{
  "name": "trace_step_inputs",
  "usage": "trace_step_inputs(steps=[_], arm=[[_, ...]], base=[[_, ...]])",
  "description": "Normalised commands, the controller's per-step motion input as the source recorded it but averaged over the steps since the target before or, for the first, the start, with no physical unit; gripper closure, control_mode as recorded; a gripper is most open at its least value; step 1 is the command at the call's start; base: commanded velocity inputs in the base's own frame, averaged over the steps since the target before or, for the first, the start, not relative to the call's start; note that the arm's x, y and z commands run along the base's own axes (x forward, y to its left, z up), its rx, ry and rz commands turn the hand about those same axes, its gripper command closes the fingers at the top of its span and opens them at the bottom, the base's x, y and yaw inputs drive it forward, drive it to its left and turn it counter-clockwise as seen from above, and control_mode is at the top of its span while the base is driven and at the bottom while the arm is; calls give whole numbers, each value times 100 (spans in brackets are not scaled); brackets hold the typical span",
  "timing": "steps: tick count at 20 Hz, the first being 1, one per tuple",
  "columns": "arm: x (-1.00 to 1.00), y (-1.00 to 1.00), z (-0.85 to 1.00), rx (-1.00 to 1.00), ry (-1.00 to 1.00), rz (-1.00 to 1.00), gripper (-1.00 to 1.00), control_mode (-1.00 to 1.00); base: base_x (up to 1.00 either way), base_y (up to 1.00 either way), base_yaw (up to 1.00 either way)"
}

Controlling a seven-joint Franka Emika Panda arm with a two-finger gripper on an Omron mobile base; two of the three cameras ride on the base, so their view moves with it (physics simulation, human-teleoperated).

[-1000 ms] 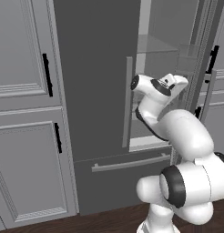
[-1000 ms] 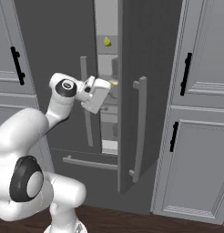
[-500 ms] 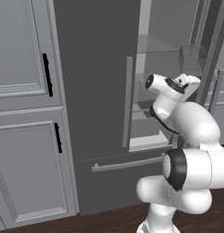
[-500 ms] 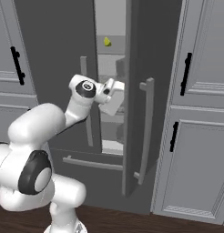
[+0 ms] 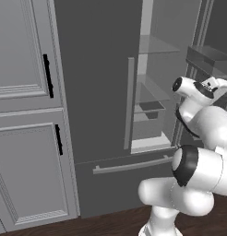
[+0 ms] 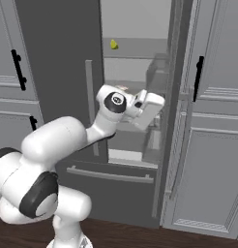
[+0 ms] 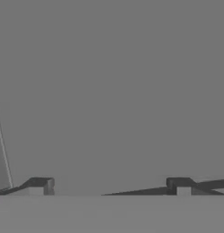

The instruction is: Grab a lemon wedge from the fridge and one ice cube from the ice bowl, and put them in the glass of lemonade.

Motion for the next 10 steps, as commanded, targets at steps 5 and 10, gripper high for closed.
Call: trace_step_inputs(steps=[5, 10], arm=[[-19, -29, 2, 0, -3, -2, -100, -100], [-6, 55, 47, 0, -2, 0, -100, -100]], base=[[0, 0, 0], [0, 0, 0]])
